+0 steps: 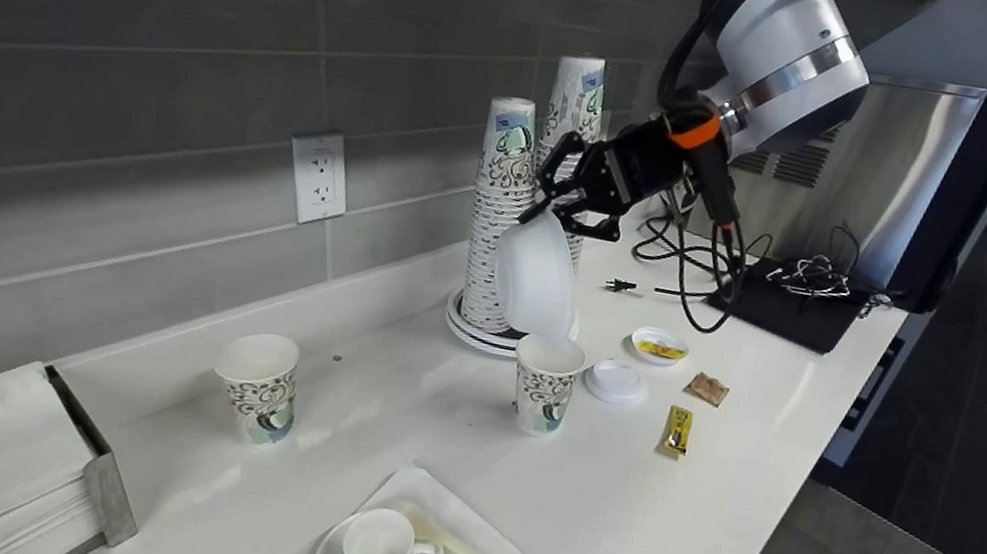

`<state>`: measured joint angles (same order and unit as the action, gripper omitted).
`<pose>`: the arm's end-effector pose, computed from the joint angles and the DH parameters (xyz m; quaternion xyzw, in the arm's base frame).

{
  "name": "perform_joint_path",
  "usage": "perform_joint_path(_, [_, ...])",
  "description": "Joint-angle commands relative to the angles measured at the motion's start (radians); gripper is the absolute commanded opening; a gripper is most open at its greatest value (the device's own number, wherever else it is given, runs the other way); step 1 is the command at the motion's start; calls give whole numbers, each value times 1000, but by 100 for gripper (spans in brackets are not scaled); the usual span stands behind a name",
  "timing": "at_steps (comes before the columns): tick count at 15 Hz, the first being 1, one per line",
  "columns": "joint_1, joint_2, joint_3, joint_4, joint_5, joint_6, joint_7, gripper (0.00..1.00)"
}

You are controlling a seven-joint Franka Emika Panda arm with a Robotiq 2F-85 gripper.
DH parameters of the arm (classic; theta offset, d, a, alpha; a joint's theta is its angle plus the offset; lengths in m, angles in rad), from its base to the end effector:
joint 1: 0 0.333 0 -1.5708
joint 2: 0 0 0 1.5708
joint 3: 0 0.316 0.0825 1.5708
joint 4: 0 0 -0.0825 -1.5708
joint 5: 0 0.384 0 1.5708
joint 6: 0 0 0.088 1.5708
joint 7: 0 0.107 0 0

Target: Lift the white bowl, pour its content in the cup and the move it forward

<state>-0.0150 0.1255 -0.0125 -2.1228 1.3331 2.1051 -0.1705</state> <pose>0.5678 0.0305 0.3694 -0.8075 0.2952 0.0055 0.5107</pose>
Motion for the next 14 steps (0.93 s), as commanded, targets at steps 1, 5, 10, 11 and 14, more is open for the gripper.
perform_joint_path(1, [-17, 7, -10, -5, 59, -44, -70, 1])
perform_joint_path(5, [-26, 26, -19, -2, 77, -71, -112, 1])
perform_joint_path(10, [-37, 58, -27, 3, 84, -105, -158, 1])
perform_joint_path(11, [-40, 64, -28, 4, 90, -117, -168, 1])
perform_joint_path(14, [-49, 77, -33, 7, 115, -149, -193, 1])
